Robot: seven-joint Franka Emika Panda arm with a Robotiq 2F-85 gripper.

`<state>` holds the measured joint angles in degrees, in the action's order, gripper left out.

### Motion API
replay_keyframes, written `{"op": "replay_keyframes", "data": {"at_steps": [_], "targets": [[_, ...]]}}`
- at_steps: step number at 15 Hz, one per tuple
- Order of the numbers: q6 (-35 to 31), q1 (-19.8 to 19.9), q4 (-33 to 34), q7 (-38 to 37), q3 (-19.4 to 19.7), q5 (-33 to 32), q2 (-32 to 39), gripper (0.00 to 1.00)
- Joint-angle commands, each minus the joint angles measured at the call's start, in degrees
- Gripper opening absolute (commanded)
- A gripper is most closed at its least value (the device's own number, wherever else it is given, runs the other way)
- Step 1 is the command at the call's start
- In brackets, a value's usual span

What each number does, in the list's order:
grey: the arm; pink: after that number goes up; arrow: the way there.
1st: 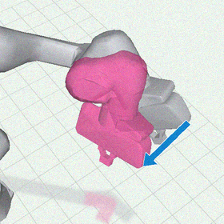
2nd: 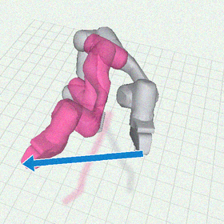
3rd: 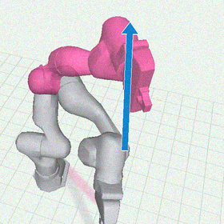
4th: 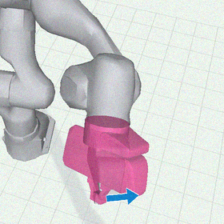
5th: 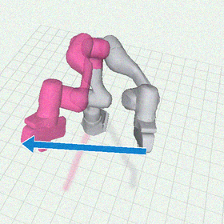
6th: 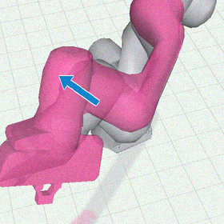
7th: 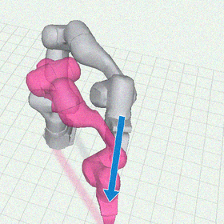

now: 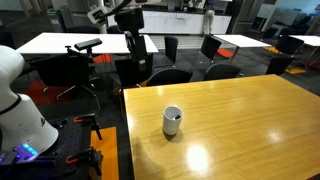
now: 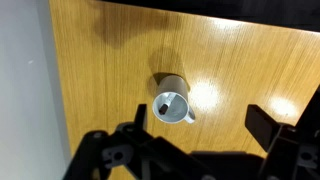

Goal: Remove the marker from the mug and put it on the table

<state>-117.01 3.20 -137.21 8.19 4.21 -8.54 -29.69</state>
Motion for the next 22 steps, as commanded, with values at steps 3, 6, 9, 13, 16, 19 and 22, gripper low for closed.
{"op": "replay_keyframes", "data": {"at_steps": [3, 6, 9, 13, 16, 19, 22], "targets": [[0.10, -0.06, 0.09, -0.03, 0.04, -0.01, 0.02, 1.00], [-0.80, -0.12, -0.17, -0.28, -0.08, -0.01, 0.10, 1.00], [-6.58, 0.66, -1.18, -5.04, -1.46, -0.93, 0.98, 1.00], [-19.57, 2.60, -3.16, -15.24, -4.20, -2.62, 4.01, 1.00], [-25.05, 5.04, -3.77, -23.05, -6.61, -5.54, 7.17, 1.00], [-26.72, 7.36, -4.09, -30.78, -8.82, -9.42, 9.54, 1.00], [-26.00, 6.97, -3.78, -32.71, -8.31, -8.94, 12.18, 1.00]]}}
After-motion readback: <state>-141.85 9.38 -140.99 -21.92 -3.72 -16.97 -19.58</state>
